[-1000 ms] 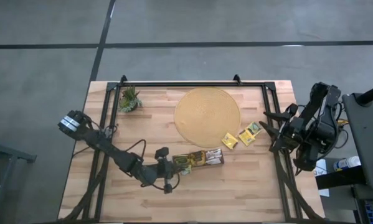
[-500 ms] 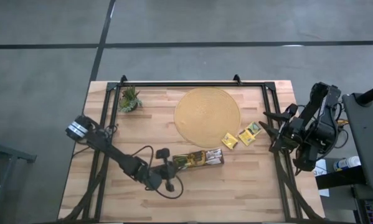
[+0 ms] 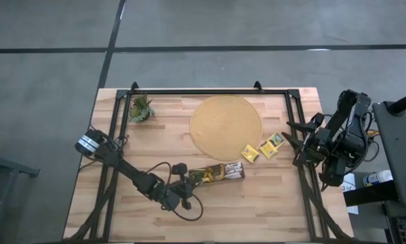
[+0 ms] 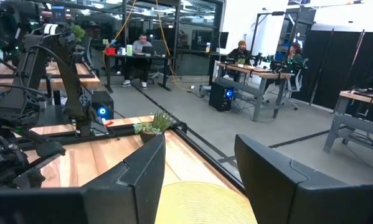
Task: Pick & Place Tea
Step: Put the yellow tea bag into the left section of the wooden organizer
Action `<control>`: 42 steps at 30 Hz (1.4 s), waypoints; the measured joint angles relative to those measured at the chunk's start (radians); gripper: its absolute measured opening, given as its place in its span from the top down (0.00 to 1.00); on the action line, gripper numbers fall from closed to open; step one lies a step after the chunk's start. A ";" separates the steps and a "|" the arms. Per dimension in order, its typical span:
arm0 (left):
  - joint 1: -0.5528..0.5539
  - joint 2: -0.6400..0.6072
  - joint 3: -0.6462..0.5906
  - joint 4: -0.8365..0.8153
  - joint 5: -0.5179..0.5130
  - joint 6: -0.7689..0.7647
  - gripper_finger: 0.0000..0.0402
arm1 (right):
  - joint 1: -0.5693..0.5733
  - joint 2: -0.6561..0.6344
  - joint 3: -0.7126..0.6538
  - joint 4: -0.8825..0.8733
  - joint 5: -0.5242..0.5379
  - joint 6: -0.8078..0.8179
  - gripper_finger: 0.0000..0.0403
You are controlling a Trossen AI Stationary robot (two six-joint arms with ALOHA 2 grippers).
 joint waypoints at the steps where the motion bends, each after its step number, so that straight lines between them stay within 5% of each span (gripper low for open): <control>1: 0.000 0.000 0.000 -0.004 -0.004 0.000 1.00 | 0.000 0.000 0.000 0.000 0.000 -0.001 0.52; 18: 0.002 -0.003 0.003 -0.066 0.107 -0.097 0.99 | 0.000 -0.006 0.000 0.001 0.000 -0.003 0.52; 28: 0.004 -0.011 0.026 -0.103 0.112 -0.108 0.74 | 0.000 -0.006 0.000 0.002 0.000 -0.001 0.52; 33: 0.001 -0.048 0.058 -0.197 0.013 -0.134 0.63 | 0.000 -0.006 0.000 0.003 0.000 0.000 0.52; 42: -0.003 -0.106 0.074 -0.242 0.008 -0.169 0.59 | 0.000 -0.006 0.000 0.006 0.000 0.003 0.52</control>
